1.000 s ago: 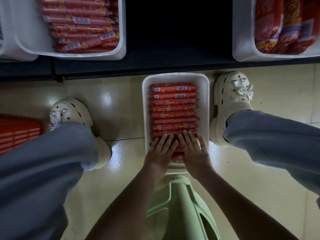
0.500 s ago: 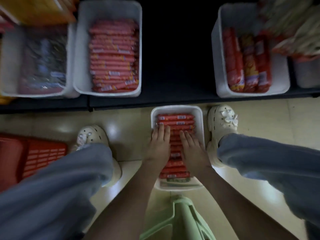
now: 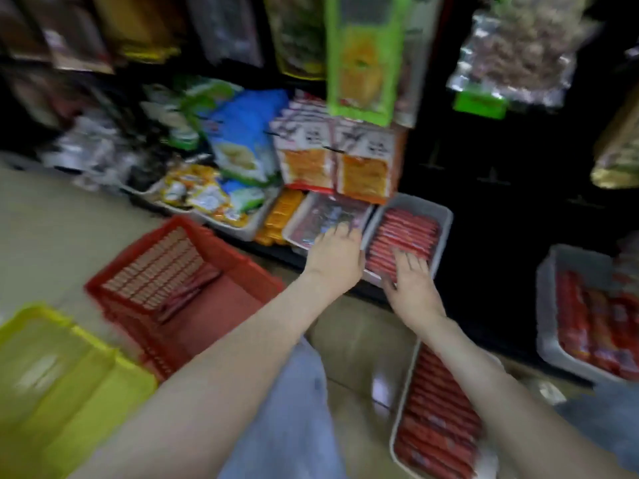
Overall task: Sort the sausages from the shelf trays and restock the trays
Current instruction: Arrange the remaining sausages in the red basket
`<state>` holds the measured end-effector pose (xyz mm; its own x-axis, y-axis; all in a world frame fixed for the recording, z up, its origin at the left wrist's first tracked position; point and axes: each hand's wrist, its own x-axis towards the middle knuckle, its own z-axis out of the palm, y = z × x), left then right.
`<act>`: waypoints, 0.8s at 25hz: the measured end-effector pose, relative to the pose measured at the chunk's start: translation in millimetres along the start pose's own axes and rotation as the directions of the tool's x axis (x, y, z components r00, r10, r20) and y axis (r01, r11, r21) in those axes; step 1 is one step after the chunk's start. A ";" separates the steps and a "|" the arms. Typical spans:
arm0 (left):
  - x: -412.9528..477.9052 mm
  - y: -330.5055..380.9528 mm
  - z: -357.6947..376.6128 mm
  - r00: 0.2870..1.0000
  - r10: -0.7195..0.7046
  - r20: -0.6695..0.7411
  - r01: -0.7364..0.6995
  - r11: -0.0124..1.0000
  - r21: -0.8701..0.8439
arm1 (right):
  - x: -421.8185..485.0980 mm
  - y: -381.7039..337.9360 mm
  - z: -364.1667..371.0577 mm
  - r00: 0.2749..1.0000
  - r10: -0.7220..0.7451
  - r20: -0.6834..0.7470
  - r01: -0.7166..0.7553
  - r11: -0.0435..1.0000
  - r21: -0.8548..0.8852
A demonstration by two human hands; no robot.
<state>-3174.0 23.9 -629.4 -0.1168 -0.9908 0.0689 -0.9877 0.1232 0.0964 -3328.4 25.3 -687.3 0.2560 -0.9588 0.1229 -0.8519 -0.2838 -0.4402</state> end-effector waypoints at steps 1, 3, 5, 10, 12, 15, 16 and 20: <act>-12.0 -39.2 -10.9 0.998 -0.051 -0.024 0.051 0.999 -0.009 | 12.6 -27.9 6.7 0.998 -0.059 0.016 0.059 0.998 0.003; -48.3 -113.4 -11.7 0.983 -0.170 -0.063 0.167 0.985 -0.041 | 33.1 -75.6 27.7 0.985 -0.153 0.080 0.153 0.988 0.004; -98.2 -180.0 7.0 0.938 -0.343 -0.053 0.343 0.939 -0.011 | 46.9 -116.7 63.2 0.947 -0.246 0.205 0.258 0.966 -0.034; -207.2 -267.3 90.2 0.784 -0.602 0.152 0.583 0.798 0.153 | 35.0 -181.0 194.0 0.804 -0.374 0.462 0.405 0.914 0.035; -219.6 -277.3 119.3 0.782 -0.587 0.210 0.575 0.809 0.122 | 23.0 -187.8 238.9 0.737 -0.348 0.579 0.423 0.906 0.006; -213.6 -283.7 147.8 0.804 -0.547 0.234 0.534 0.837 0.121 | 17.6 -180.9 268.0 0.763 -0.240 0.600 0.396 0.908 -0.140; -208.1 -285.9 156.3 0.804 -0.543 0.242 0.529 0.839 0.127 | 20.3 -176.7 272.3 0.780 -0.241 0.578 0.404 0.899 -0.170; -185.9 -291.7 179.9 0.769 -0.562 0.305 0.566 0.820 0.085 | 35.4 -159.8 266.3 0.774 -0.170 0.611 0.384 0.892 -0.239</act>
<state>-2882.9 161.9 -849.0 0.4339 -0.8482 -0.3038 -0.8848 -0.4648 0.0340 -3061.5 38.9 -849.4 0.6215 -0.6887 -0.3734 -0.7706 -0.6232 -0.1333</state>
